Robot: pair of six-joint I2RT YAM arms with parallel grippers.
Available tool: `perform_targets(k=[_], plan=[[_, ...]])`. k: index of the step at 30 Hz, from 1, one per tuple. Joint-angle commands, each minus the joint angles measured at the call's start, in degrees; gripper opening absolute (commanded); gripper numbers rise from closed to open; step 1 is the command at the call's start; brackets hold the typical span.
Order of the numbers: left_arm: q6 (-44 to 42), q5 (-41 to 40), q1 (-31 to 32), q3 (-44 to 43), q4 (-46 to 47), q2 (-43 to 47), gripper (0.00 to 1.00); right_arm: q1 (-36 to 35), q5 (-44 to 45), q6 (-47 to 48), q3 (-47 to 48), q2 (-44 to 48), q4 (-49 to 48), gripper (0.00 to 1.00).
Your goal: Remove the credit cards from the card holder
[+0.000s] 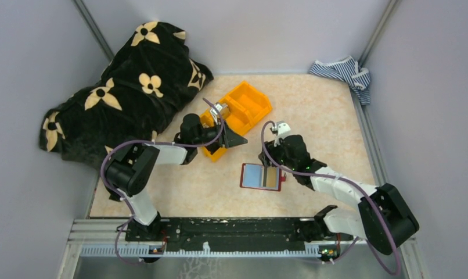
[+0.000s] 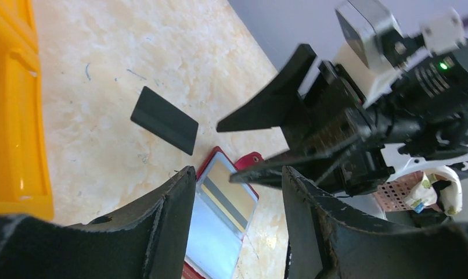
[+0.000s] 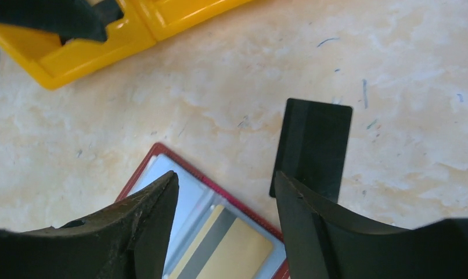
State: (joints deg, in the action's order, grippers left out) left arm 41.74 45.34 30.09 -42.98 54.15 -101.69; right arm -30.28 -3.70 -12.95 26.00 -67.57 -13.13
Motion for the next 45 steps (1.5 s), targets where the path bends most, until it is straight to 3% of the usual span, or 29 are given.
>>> perform_targets(k=[1, 9, 17, 27, 36, 45], plan=[[-3.28, -2.28, 0.16, -0.46, -5.55, 1.83, 0.62, -5.47, 5.18, 5.02, 2.78, 3.41, 7.30, 0.63], [-11.26, -6.90, 4.23, -0.97, -19.98, 4.66, 0.63, -11.83, 11.53, -1.45, 0.18, 6.43, 13.78, 0.63], [-9.31, -6.19, 4.99, 0.81, -19.37, 5.76, 0.63, -20.37, 19.19, -7.18, 5.25, -0.59, 21.94, 0.67], [-9.03, -6.28, 4.98, 3.78, -18.58, 9.32, 0.63, -21.31, 26.76, -19.80, 9.33, -4.19, 31.04, 0.71], [-8.91, -6.04, 5.05, 6.49, -16.67, 12.16, 0.63, -21.65, 24.74, -24.11, 12.38, -12.59, 35.58, 0.70], [-9.60, -6.45, 5.02, 9.10, -16.53, 14.73, 0.63, -21.75, 25.65, -29.45, 15.33, -17.74, 39.30, 0.58]])
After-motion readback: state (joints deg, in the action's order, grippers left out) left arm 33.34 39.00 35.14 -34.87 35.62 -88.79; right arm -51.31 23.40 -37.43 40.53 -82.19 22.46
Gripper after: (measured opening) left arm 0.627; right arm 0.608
